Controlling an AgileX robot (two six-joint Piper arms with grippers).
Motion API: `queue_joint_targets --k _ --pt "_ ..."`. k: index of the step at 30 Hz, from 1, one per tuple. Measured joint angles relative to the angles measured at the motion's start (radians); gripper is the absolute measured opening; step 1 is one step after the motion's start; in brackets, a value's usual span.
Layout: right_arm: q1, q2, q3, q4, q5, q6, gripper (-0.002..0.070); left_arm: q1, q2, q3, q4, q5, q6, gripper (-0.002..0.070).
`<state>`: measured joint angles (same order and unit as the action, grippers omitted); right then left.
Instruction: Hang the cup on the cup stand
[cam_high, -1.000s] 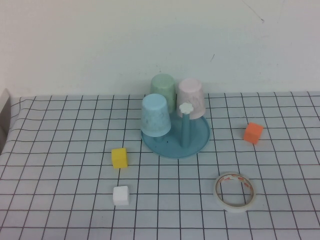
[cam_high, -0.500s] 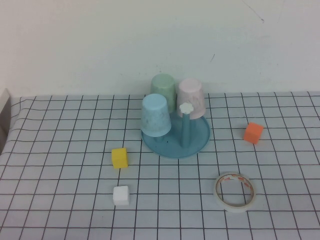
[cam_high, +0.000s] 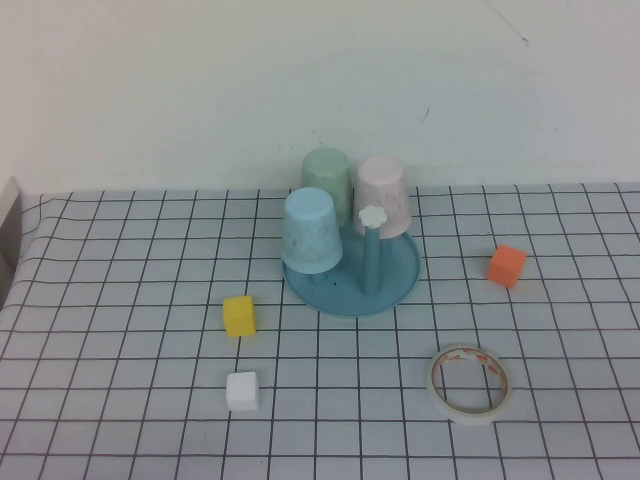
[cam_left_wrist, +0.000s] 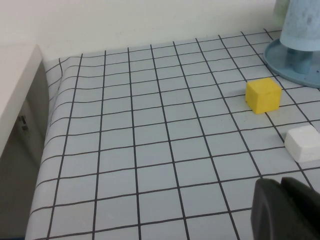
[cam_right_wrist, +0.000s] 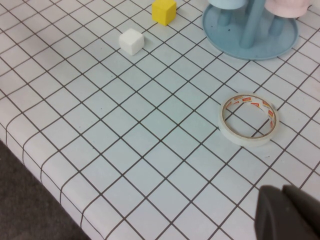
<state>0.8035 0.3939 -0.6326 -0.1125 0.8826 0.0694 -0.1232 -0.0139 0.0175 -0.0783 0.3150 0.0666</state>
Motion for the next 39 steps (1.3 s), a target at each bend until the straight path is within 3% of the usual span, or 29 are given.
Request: queue_joint_targets --k 6,17,22,30,39 --pt "-0.026 -0.038 0.000 -0.011 -0.017 -0.024 -0.0001 0.000 0.000 0.000 -0.001 0.001 -0.002 -0.0001" --pt "-0.647 -0.145 0.248 0.025 -0.519 -0.047 -0.0001 0.000 0.000 0.000 -0.002 0.002 -0.002 -0.0001" --pt "-0.806 -0.252 0.408 0.032 -0.584 -0.048 -0.0001 0.000 0.000 0.000 -0.002 0.002 -0.002 -0.0001" --pt "-0.849 -0.401 0.654 0.034 -0.587 -0.048 -0.0001 0.000 0.000 0.000 -0.002 0.002 -0.004 -0.0001" --pt "-0.849 -0.406 0.651 0.022 -0.539 -0.030 -0.0001 0.000 0.000 0.000 -0.002 0.002 -0.004 -0.0001"
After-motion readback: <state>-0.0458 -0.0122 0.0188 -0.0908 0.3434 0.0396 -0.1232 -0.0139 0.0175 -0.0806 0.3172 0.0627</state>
